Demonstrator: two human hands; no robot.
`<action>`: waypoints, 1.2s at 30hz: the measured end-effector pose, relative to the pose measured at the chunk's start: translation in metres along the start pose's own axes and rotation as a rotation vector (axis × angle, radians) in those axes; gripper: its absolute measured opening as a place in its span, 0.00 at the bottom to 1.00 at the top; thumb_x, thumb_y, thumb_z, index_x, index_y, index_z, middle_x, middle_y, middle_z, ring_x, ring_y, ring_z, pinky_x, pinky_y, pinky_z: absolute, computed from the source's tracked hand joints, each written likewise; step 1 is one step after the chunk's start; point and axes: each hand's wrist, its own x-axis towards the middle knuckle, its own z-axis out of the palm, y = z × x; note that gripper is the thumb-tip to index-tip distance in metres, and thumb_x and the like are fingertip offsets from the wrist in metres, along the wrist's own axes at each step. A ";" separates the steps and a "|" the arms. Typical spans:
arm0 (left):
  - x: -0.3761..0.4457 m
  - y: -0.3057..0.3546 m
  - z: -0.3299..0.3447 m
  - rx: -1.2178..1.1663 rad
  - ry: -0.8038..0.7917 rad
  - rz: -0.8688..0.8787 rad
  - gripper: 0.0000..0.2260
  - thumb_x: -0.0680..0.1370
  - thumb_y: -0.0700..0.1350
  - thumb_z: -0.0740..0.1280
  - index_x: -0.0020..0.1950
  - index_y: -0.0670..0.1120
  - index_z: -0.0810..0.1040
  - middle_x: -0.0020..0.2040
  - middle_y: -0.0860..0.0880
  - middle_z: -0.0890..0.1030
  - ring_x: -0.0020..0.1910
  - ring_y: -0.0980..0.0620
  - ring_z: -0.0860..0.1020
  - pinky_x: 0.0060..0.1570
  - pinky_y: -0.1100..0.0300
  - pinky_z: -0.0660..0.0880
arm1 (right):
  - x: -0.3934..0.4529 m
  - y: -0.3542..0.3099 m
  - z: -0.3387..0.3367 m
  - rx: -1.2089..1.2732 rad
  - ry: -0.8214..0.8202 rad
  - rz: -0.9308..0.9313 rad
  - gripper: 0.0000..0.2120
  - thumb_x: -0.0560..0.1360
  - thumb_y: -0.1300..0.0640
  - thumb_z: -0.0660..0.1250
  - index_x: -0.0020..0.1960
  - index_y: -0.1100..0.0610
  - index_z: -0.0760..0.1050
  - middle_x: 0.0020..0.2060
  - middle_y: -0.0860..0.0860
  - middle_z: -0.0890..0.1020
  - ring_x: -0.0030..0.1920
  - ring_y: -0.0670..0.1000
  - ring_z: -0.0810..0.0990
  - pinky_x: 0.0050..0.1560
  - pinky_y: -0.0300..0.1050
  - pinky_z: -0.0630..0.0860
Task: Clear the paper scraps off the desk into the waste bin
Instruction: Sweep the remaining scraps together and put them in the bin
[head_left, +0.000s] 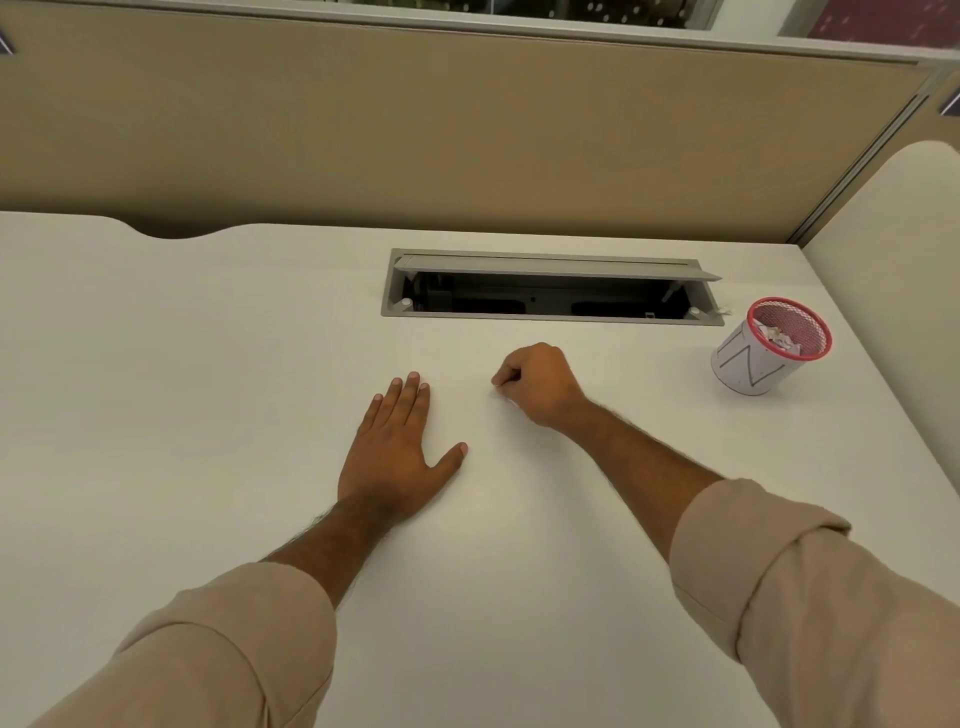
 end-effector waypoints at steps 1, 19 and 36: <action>0.000 -0.001 0.000 0.000 -0.001 0.000 0.40 0.76 0.71 0.44 0.80 0.48 0.42 0.80 0.52 0.41 0.79 0.54 0.40 0.78 0.54 0.44 | -0.004 0.005 -0.005 0.072 0.030 0.025 0.06 0.70 0.67 0.71 0.44 0.59 0.84 0.41 0.50 0.84 0.37 0.42 0.79 0.41 0.30 0.74; 0.001 -0.003 0.005 0.014 0.012 0.007 0.41 0.75 0.72 0.42 0.80 0.49 0.43 0.80 0.53 0.41 0.78 0.55 0.39 0.77 0.56 0.41 | -0.041 0.089 -0.199 0.180 0.729 0.160 0.05 0.66 0.65 0.72 0.42 0.62 0.83 0.37 0.56 0.84 0.36 0.49 0.79 0.43 0.42 0.78; 0.002 -0.006 0.008 0.003 0.038 0.012 0.41 0.75 0.72 0.45 0.80 0.48 0.46 0.80 0.53 0.44 0.79 0.56 0.41 0.77 0.55 0.44 | -0.044 0.128 -0.228 -0.159 0.569 0.358 0.12 0.72 0.70 0.68 0.55 0.64 0.81 0.56 0.61 0.82 0.56 0.61 0.79 0.60 0.56 0.77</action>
